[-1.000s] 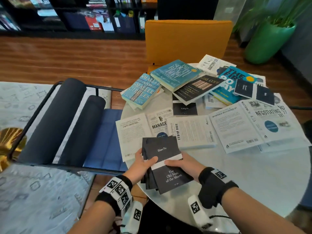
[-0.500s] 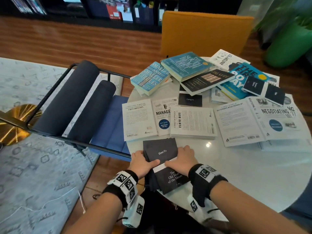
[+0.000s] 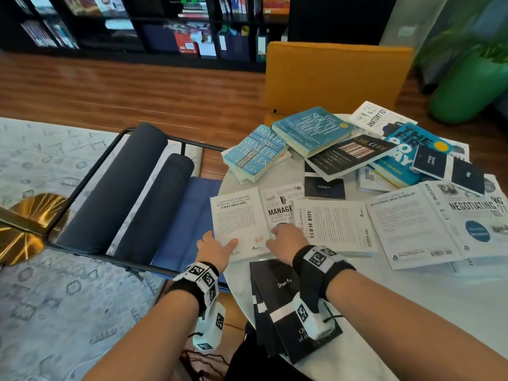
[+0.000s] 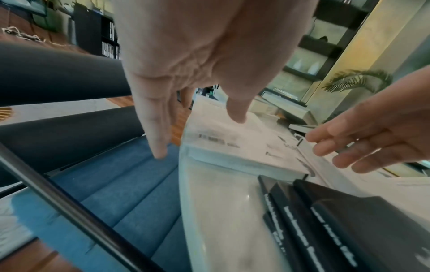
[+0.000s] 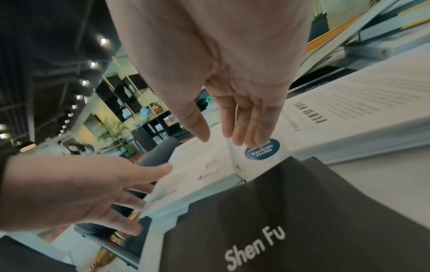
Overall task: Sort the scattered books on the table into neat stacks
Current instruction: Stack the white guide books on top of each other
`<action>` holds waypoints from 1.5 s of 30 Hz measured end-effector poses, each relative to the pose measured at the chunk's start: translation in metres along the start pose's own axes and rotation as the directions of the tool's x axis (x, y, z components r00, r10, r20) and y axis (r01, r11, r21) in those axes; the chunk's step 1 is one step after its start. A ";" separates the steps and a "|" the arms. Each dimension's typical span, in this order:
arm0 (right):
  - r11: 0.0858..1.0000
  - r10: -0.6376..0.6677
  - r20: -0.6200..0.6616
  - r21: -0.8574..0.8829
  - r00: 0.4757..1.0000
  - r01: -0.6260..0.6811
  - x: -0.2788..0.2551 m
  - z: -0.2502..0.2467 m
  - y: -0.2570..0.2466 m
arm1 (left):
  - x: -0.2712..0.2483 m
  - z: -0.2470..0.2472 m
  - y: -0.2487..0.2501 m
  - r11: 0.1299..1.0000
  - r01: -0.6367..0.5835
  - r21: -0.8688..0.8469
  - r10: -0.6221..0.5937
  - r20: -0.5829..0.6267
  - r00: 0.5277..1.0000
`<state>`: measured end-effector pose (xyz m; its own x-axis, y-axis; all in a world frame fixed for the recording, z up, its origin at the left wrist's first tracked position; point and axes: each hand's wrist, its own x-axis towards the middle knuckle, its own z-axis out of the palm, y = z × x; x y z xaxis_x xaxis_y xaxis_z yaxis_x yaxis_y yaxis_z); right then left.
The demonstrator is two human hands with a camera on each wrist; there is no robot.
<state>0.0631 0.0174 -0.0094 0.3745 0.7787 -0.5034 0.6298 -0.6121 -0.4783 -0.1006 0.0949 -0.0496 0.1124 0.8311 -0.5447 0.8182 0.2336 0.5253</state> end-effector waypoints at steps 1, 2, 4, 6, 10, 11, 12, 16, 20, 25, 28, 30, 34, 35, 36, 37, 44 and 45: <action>0.999 0.023 0.023 -0.024 0.999 -0.022 0.004 0.003 -0.003 | 0.008 0.000 -0.003 1.000 -0.007 -0.009 0.007 0.039 0.999; 0.998 0.042 0.039 -0.052 0.998 -0.040 0.008 0.005 -0.005 | 0.015 0.001 -0.007 1.000 -0.014 -0.002 0.014 0.055 0.998; 0.992 0.081 0.078 -0.101 0.994 -0.073 0.014 0.011 -0.006 | 0.027 0.000 -0.018 0.999 -0.028 0.041 0.025 0.068 0.997; 0.989 0.107 0.109 -0.117 0.988 -0.095 0.018 0.014 -0.008 | 0.028 -0.006 -0.021 0.996 -0.025 0.088 0.015 0.112 0.994; 0.992 0.112 0.148 -0.072 0.983 -0.102 0.022 0.021 -0.015 | 0.029 -0.020 -0.019 0.979 -0.121 0.164 0.081 0.233 0.969; 0.994 0.106 0.148 -0.050 0.983 -0.099 0.022 0.023 -0.017 | 0.030 -0.023 -0.019 0.974 -0.139 0.181 0.092 0.245 0.965; 0.995 0.100 0.146 -0.028 0.984 -0.097 0.024 0.027 -0.019 | 0.031 -0.026 -0.020 0.975 -0.142 0.172 0.099 0.237 0.967; 0.995 0.074 0.144 0.063 0.987 -0.084 0.028 0.034 -0.027 | 0.030 -0.033 -0.018 0.980 -0.092 -0.179 0.124 0.178 0.976; 0.976 0.055 0.109 0.206 0.993 -0.076 0.042 0.046 -0.019 | 0.027 -0.037 -0.004 0.921 -0.031 -0.389 0.102 0.161 0.982; 0.851 0.066 0.062 0.517 0.996 -0.089 0.027 0.021 -0.031 | 0.020 -0.044 -0.002 0.888 -0.116 -0.445 0.175 0.094 0.980; 0.816 0.060 0.035 0.574 0.998 -0.069 0.031 0.010 -0.034 | 0.013 -0.048 0.000 0.826 -0.084 -0.558 0.179 0.119 0.977; 0.809 0.048 0.008 0.586 0.999 -0.044 0.035 0.005 -0.032 | 0.010 -0.049 0.001 0.782 -0.063 -0.620 0.184 0.133 0.974; 0.784 0.043 -0.086 0.621 0.995 0.020 0.024 -0.021 -0.039 | -0.001 -0.046 0.013 0.676 -0.010 -0.736 0.212 0.181 0.960; 0.739 0.029 -0.083 0.673 0.996 0.034 0.023 -0.025 -0.039 | -0.003 -0.045 0.017 0.659 0.000 -0.752 0.215 0.188 0.958; 0.687 0.006 -0.068 0.725 0.998 0.046 0.021 -0.030 -0.040 | -0.005 -0.043 0.023 0.648 0.003 -0.762 0.225 0.195 0.955; 0.649 -0.010 -0.060 0.759 0.998 0.052 0.019 -0.034 -0.040 | -0.006 -0.041 0.028 0.648 -0.001 -0.762 0.241 0.203 0.949; 0.554 0.030 -0.150 0.825 0.988 0.109 0.001 -0.053 -0.024 | -0.003 -0.024 0.061 0.882 -0.185 -0.433 0.290 0.189 0.938; 0.568 0.015 -0.182 0.811 0.983 0.141 -0.003 -0.056 -0.022 | -0.004 -0.022 0.065 0.892 -0.209 -0.402 0.291 0.157 0.944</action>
<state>0.0858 0.0363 0.0432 0.5014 0.7815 -0.3713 -0.1413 -0.3494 -0.9263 -0.0597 0.1181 0.0009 0.4327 0.7733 -0.4634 0.4794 0.2379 0.8447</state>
